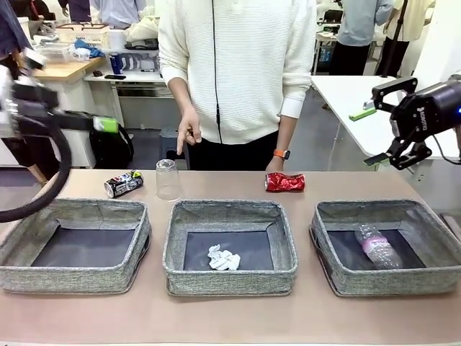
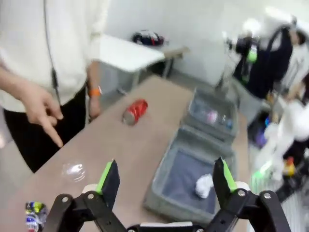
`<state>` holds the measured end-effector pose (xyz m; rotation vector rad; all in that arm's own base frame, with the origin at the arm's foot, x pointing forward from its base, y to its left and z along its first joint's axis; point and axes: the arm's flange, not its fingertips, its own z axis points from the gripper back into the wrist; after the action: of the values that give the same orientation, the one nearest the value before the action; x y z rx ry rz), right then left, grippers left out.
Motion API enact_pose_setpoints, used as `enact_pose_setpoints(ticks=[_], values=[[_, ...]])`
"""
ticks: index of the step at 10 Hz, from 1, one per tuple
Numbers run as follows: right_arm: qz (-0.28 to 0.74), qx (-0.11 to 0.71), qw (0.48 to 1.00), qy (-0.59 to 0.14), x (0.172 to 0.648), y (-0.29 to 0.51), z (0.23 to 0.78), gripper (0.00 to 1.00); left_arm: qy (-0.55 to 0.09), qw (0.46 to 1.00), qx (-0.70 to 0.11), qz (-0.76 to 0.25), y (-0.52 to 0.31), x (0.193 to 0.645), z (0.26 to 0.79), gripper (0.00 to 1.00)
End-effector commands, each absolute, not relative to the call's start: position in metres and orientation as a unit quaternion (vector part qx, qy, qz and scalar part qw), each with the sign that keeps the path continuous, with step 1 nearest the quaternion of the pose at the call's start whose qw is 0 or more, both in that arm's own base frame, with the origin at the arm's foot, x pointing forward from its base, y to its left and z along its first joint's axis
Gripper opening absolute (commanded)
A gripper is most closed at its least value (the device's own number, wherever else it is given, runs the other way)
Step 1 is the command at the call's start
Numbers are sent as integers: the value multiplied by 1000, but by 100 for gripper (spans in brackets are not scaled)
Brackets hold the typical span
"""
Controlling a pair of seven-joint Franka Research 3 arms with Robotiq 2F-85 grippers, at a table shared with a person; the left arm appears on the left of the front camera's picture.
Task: Sort the waste into the appropriate baskets.
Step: Pick up the waste item pointed out by the person.
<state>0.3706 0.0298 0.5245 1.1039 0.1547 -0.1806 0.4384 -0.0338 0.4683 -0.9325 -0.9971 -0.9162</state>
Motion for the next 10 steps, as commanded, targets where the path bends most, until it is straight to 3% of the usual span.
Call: enact_pose_setpoints(ticks=[1, 2, 4, 5, 6, 10], values=[[-72, 524, 846, 69, 371, 26, 525, 100, -465, 665, -335, -478, -22, 479, 455, 100], [-72, 524, 846, 69, 371, 26, 525, 100, -478, 657, -311, -493, -25, 490, 448, 100], [-72, 524, 846, 69, 371, 26, 525, 100, -452, 653, -343, -502, -38, 511, 426, 100], [-72, 524, 846, 69, 371, 26, 525, 100, -420, 713, -333, -451, -44, 522, 414, 100], [-72, 524, 846, 69, 371, 26, 525, 100, -448, 662, -328, -504, -31, 503, 432, 100], [-72, 524, 846, 69, 371, 26, 525, 100, -385, 689, -339, -512, -46, 542, 382, 100]])
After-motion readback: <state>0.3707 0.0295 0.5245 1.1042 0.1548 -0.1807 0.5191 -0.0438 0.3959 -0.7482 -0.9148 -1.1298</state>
